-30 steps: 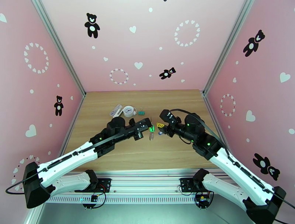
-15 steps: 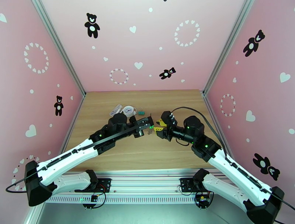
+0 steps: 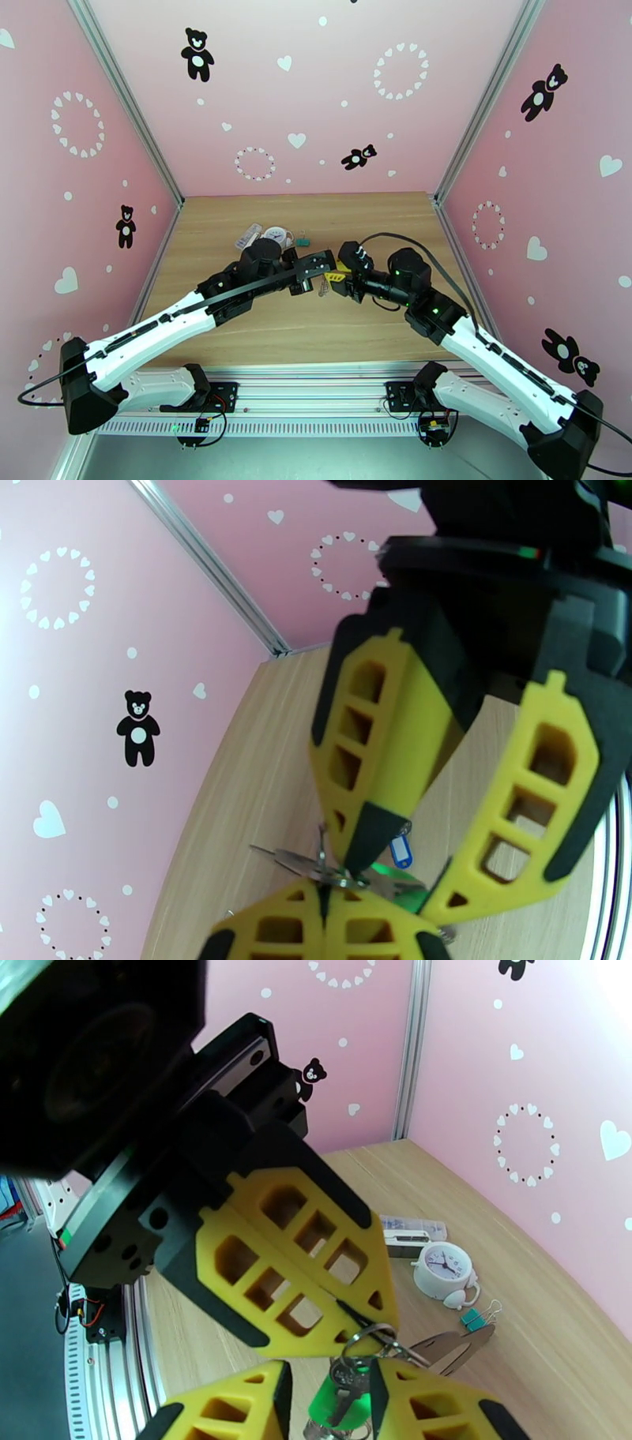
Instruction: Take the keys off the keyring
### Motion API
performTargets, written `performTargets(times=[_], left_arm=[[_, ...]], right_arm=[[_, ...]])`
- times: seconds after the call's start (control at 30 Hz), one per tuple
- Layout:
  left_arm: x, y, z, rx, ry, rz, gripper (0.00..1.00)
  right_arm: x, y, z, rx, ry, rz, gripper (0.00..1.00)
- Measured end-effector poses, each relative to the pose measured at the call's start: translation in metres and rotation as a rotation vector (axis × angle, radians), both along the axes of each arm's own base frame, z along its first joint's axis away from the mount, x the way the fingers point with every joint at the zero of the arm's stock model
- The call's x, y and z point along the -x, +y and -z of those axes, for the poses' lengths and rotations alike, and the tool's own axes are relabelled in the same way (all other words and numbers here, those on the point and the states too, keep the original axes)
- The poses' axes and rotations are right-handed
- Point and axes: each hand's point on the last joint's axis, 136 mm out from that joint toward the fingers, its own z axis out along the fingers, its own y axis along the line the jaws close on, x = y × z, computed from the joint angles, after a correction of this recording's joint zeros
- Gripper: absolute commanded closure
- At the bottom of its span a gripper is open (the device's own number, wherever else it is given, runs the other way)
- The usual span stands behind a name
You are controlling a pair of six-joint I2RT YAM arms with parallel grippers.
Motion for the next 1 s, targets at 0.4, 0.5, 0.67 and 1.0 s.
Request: performTargets(times=[0.4, 0.5, 0.67, 1.0], left_arm=[[0.002, 0.003, 0.004, -0.054, 0.014, -0.006, 1.0], [0.002, 0.004, 0.005, -0.062, 0.02, -0.006, 1.0], [0.005, 0.004, 0.0, -0.069, 0.02, 0.0, 1.0], [0.007, 0.003, -0.004, -0.072, 0.005, 0.005, 1.0]], right_arm=[[-0.012, -0.004, 0.003, 0.036, -0.042, 0.057, 0.9], [-0.014, -0.005, 0.002, 0.033, -0.045, 0.069, 0.91], [-0.018, -0.009, 0.001, 0.013, -0.031, 0.088, 0.91], [-0.016, -0.007, -0.002, -0.018, -0.001, 0.075, 0.78]])
